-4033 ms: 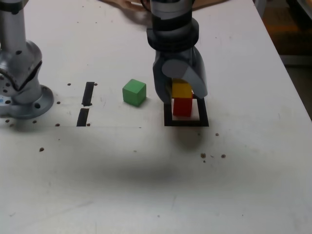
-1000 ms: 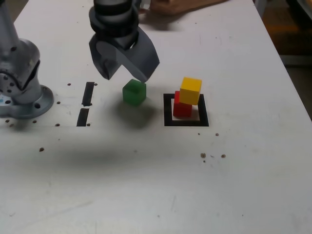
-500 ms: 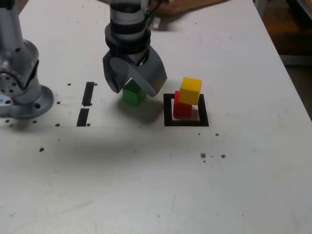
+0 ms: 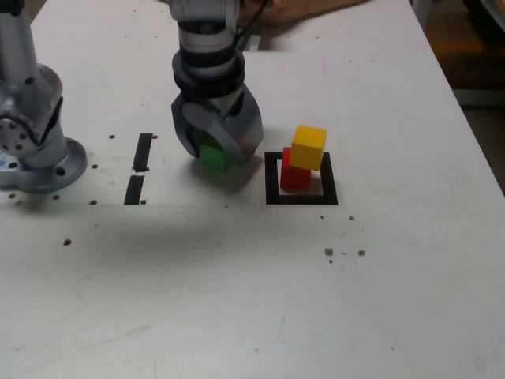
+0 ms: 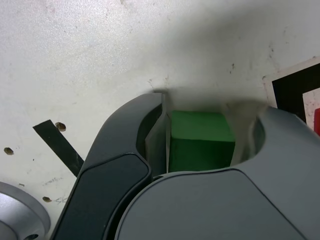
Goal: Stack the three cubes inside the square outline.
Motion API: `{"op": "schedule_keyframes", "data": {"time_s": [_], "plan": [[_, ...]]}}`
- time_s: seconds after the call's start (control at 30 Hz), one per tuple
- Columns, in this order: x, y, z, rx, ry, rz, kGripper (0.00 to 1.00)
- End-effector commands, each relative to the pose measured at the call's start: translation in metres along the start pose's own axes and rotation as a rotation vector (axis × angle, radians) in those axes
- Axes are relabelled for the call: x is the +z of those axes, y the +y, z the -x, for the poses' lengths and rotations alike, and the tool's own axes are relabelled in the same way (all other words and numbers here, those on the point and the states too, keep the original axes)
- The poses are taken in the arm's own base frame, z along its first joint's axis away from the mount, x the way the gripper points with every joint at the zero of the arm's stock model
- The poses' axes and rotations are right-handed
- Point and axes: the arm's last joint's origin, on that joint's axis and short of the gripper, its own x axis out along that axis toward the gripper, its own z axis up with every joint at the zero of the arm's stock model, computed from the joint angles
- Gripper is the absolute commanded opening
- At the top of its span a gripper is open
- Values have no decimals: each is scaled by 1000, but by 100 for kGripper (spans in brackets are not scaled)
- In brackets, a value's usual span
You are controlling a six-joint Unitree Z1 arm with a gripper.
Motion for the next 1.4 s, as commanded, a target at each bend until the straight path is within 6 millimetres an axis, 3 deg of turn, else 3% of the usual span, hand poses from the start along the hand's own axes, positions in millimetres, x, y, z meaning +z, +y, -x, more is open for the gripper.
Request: {"op": "schedule_keyframes", "data": {"time_s": [0.0, 0.23, 0.37, 0.6, 0.8, 0.97, 1.13, 1.37], "plan": [[-2, 0, 0, 6, -2, 1, 18], [-5, -1, 3, 11, 1, 5, 6], [-5, 1, 16, 8, -2, 14, 1], [2, 10, 68, -33, -5, 36, 1], [13, 20, 118, -48, -121, 53, 2], [25, 27, 145, -54, -223, 77, 2], [39, 31, 152, -75, -268, 76, 5], [57, 35, 139, -108, -245, 80, 6]]}}
